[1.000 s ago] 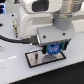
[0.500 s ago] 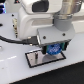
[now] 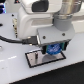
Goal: Insert the blue gear onto the right peg, followed by the red gear
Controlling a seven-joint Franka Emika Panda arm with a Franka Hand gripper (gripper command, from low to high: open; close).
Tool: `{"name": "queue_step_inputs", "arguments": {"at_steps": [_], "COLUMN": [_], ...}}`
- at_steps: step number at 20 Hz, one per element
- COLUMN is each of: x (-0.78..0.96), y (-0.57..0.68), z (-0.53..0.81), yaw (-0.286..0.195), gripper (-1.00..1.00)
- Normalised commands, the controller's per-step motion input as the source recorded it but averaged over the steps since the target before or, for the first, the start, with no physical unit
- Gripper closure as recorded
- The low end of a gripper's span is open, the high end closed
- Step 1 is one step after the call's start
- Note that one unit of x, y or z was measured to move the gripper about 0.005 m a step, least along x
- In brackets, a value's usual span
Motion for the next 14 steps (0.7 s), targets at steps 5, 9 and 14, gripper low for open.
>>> {"name": "queue_step_inputs", "arguments": {"at_steps": [5,9,14], "x": [0.06,0.02,0.05], "y": [0.01,0.01,0.04], "z": [-0.08,-0.15,-0.12], "yaw": [0.0,0.0,0.0], "gripper": [1.0,1.0,1.0]}}
